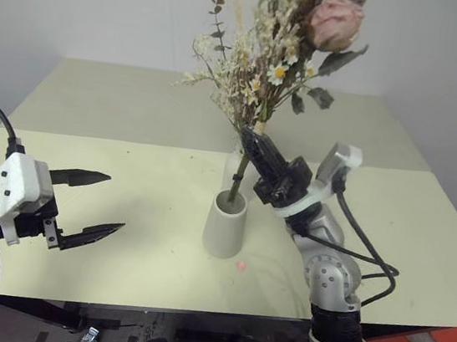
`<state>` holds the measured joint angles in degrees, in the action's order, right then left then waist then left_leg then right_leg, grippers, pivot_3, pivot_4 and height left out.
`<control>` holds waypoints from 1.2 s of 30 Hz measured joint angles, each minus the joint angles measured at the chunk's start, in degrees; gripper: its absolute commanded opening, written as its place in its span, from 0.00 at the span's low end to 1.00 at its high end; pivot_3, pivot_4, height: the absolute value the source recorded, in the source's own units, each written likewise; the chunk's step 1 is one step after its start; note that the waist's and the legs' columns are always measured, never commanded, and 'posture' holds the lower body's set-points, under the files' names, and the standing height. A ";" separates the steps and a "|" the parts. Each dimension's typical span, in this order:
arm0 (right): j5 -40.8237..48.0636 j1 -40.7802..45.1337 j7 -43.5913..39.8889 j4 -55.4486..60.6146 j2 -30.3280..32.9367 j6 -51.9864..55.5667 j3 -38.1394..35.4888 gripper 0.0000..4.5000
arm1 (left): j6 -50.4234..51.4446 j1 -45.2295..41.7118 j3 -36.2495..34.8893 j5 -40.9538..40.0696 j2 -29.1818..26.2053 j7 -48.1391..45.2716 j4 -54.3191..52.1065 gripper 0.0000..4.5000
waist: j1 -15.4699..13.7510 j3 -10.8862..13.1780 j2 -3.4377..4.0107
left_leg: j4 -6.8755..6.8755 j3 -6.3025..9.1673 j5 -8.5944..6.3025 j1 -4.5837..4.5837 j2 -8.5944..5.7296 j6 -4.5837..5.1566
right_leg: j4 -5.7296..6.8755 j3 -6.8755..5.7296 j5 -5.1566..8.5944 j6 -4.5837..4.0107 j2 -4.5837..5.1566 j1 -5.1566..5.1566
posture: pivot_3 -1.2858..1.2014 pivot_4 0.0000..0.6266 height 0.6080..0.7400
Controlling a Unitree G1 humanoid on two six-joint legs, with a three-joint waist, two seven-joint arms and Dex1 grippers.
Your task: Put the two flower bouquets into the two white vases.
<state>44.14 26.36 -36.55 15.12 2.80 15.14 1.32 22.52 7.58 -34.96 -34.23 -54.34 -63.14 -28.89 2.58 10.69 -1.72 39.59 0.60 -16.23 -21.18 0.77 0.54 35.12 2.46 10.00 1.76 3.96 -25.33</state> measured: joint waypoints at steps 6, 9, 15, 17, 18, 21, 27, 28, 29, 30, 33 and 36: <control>-3.79 -2.19 -2.20 -0.72 -0.37 -2.68 2.04 0.03 | 0.02 0.00 0.03 0.02 0.00 0.05 0.00 1.00 | 0.00 0.00 0.00 | 0.00 0.00 0.00 0.00 0.01 -0.01 | -0.01 0.00 0.01 -0.01 -0.02 0.00 | 0.52 0.24 1.00; -6.24 -3.50 -2.78 -1.67 -1.28 -4.70 3.03 0.19 | 0.05 0.01 0.03 0.04 0.00 0.12 -0.01 1.00 | 0.04 0.00 0.00 | 0.00 0.00 -0.01 0.01 0.01 -0.02 | 0.00 0.00 0.01 -0.01 -0.02 0.00 | 0.52 0.24 1.00; -7.61 -5.03 -4.77 -2.17 -1.48 -6.05 3.96 0.64 | 0.04 0.00 0.03 0.12 0.00 0.20 -0.01 1.00 | 0.00 0.00 0.00 | 0.00 0.00 -0.01 0.02 0.04 -0.03 | 0.00 0.00 0.01 -0.02 -0.05 0.00 | 0.52 0.24 1.00; -7.36 -6.24 -5.69 -1.93 -0.80 -6.05 4.07 0.79 | 0.04 -0.06 0.07 0.13 0.00 0.20 0.00 1.00 | 0.00 0.00 0.00 | 0.00 0.01 -0.01 0.02 0.03 -0.03 | 0.00 0.00 0.01 -0.03 -0.05 0.00 | 0.52 0.24 1.00; -7.40 -7.05 -6.04 -1.76 -0.20 -6.05 4.14 0.87 | 0.04 -0.09 0.09 0.13 -0.01 0.19 0.02 1.00 | -0.01 0.00 0.00 | 0.00 0.01 -0.02 0.02 0.04 -0.03 | 0.00 0.00 0.02 -0.03 -0.05 0.01 | 0.52 0.24 1.00; -8.11 -8.98 -7.10 -0.97 2.36 -6.06 4.16 0.99 | 0.02 -0.61 0.61 0.15 -0.14 0.02 0.20 1.00 | -0.12 0.00 0.00 | 0.01 0.00 -0.02 0.03 0.03 -0.03 | 0.00 0.00 0.02 -0.03 -0.05 0.03 | 0.52 0.24 1.00; -8.34 -12.56 -10.50 1.52 10.63 -6.00 1.80 0.99 | -0.04 -2.21 2.49 0.27 -0.54 -0.12 1.13 1.00 | -0.23 -0.01 -0.02 | 0.00 0.01 -0.02 0.05 0.03 -0.03 | -0.03 -0.01 0.04 -0.04 -0.06 0.08 | 0.52 0.24 1.00; -8.05 -13.72 -11.50 1.92 12.79 -5.97 0.90 0.99 | -0.06 -2.42 2.64 0.30 -0.58 -0.16 1.29 1.00 | -0.26 -0.01 -0.02 | 0.01 0.00 -0.02 0.05 0.02 -0.04 | -0.04 -0.01 0.04 -0.04 -0.05 0.09 | 0.52 0.24 1.00; -7.98 -14.71 -12.26 1.97 14.75 -5.89 -0.20 0.99 | -0.09 -2.45 2.64 0.32 -0.66 -0.24 1.49 1.00 | -0.28 -0.01 -0.03 | 0.01 0.00 -0.02 0.05 0.02 -0.04 | -0.05 -0.01 0.04 -0.03 -0.05 0.10 | 0.52 0.24 1.00; -7.79 -15.53 -13.06 1.97 16.72 -5.76 -1.58 0.99 | -0.10 -2.50 2.69 0.40 -0.71 -0.34 1.78 1.00 | -0.27 -0.01 -0.03 | 0.02 -0.01 -0.02 0.05 0.02 -0.04 | -0.04 0.00 0.05 -0.03 -0.05 0.10 | 0.52 0.24 1.00; -6.07 -16.98 -16.79 1.91 24.28 -5.01 -7.12 0.99 | -0.18 -2.55 2.73 0.54 -0.74 -0.52 2.28 1.00 | -0.31 -0.02 -0.04 | 0.03 -0.03 -0.02 0.08 0.04 -0.04 | -0.05 0.00 0.05 -0.02 -0.08 0.16 | 0.52 0.24 1.00; -3.80 -18.76 -23.94 1.49 32.20 -4.96 -12.43 0.99 | -0.66 -2.48 2.83 0.89 -0.74 -0.48 2.27 1.00 | -0.33 -0.01 -0.03 | 0.01 -0.04 -0.03 0.09 0.05 -0.02 | -0.08 0.02 0.12 0.03 -0.10 0.19 | 0.52 0.24 1.00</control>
<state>40.34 7.60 -60.49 16.61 35.01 10.18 -11.11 21.86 5.10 -32.13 -33.35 -55.08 -63.61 -26.62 2.25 10.68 -1.76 39.61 0.57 -16.26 -21.09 0.82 0.51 35.04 2.48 10.12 1.79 3.87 -25.15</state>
